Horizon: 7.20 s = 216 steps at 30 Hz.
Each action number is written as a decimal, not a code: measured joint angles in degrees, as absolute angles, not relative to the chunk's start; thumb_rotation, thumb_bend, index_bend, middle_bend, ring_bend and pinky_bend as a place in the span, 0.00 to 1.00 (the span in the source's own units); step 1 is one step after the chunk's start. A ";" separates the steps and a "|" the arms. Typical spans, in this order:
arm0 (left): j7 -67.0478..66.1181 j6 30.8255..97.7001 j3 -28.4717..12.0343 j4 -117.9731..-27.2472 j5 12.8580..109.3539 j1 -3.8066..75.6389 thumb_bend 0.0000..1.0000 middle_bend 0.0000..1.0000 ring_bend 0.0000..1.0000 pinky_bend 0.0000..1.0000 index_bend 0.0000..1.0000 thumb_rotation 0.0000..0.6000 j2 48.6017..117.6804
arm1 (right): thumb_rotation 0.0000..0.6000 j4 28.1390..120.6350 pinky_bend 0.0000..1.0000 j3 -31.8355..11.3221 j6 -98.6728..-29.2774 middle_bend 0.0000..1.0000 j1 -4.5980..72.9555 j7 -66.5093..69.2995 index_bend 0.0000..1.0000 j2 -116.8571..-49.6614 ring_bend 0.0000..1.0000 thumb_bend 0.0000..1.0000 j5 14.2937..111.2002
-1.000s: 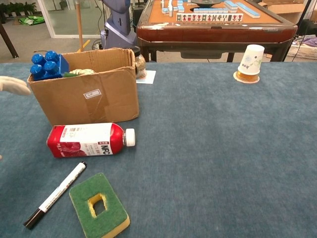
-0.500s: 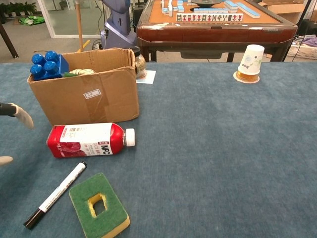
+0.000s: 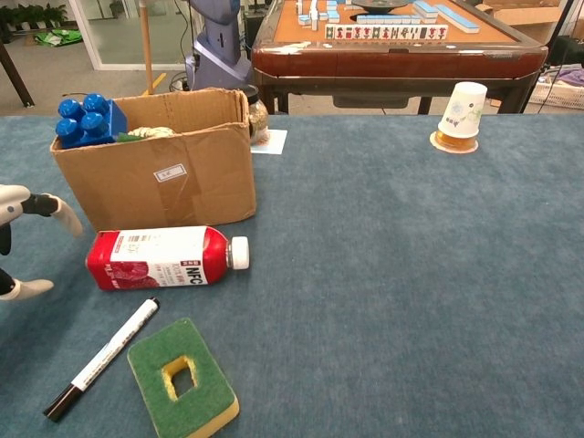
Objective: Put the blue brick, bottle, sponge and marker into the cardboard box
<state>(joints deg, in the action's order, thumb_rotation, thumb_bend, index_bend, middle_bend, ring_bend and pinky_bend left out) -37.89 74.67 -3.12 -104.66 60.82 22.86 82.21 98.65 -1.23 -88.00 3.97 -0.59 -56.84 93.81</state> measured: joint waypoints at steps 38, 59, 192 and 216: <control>-48.05 72.92 -8.00 -109.81 47.01 30.15 0.15 1.00 0.85 0.89 0.30 1.00 84.51 | 1.00 99.01 0.41 -1.56 -90.85 0.30 2.68 0.95 0.32 -55.66 0.29 0.23 94.94; -49.15 71.06 -9.16 -107.08 38.11 35.75 0.15 1.00 0.85 0.89 0.25 1.00 85.83 | 1.00 98.90 0.41 -2.36 -93.82 0.30 1.42 2.83 0.32 -54.84 0.29 0.24 94.96; -58.40 82.22 -20.76 -101.11 26.88 56.84 0.11 1.00 0.85 0.90 0.19 1.00 82.12 | 1.00 98.88 0.41 -2.35 -92.35 0.30 1.77 3.89 0.32 -54.52 0.29 0.24 95.15; -53.07 86.67 -13.41 -129.99 38.60 47.11 0.11 1.00 0.84 0.89 0.37 1.00 68.17 | 1.00 98.93 0.41 -2.31 -91.68 0.30 2.07 3.30 0.32 -54.80 0.29 0.24 94.92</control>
<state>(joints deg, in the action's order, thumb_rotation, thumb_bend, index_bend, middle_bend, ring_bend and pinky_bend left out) -53.07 86.67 -13.41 -129.99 38.60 47.11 68.17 98.93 -2.31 -91.68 2.07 3.30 -54.80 94.92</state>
